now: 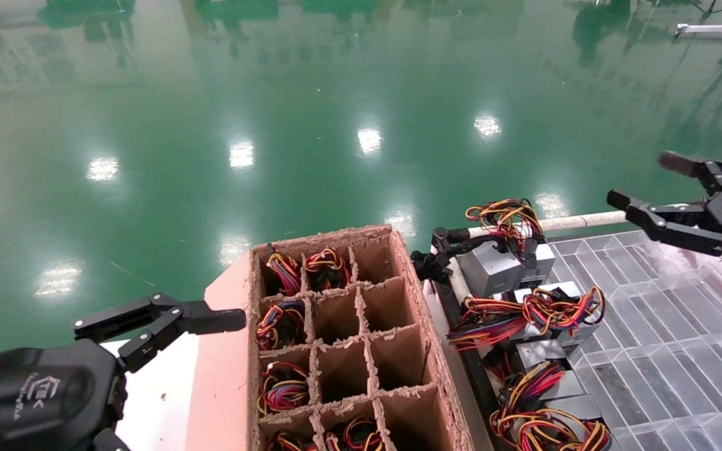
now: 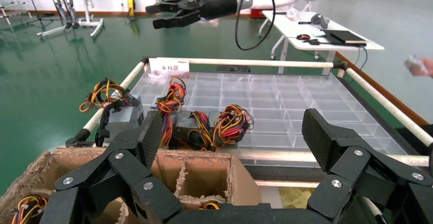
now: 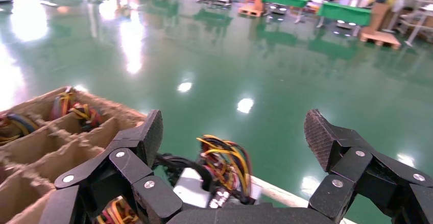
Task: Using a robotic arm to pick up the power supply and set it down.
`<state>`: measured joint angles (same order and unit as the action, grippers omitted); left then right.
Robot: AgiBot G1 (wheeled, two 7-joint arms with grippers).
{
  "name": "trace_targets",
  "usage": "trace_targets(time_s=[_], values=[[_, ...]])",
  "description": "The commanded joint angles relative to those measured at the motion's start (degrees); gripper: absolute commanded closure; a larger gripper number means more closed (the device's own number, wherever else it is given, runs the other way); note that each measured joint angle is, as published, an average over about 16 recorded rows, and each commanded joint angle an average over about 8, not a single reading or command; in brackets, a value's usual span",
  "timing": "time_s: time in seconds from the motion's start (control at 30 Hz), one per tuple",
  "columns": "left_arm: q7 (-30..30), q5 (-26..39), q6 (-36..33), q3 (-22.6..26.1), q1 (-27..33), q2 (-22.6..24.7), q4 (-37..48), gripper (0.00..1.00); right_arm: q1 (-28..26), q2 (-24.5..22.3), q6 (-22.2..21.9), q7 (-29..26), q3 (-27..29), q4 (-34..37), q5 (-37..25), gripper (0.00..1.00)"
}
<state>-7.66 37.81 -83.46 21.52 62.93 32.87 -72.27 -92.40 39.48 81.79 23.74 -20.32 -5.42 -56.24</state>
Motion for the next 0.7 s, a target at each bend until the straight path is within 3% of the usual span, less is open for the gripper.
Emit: trace_targets(time_s=[0.03, 0.7], values=[[0.0, 0.0, 0.0, 0.0, 0.0, 0.0, 0.0, 0.0, 1.2, -0.2, 0.2, -1.4, 0.2, -2.7, 0.6, 0.0], [0.0, 0.0, 0.0, 0.0, 0.0, 0.0, 0.0, 0.0, 13.4, -1.9, 1.7, -14.9, 1.9, -29.5, 6.2, 0.0]])
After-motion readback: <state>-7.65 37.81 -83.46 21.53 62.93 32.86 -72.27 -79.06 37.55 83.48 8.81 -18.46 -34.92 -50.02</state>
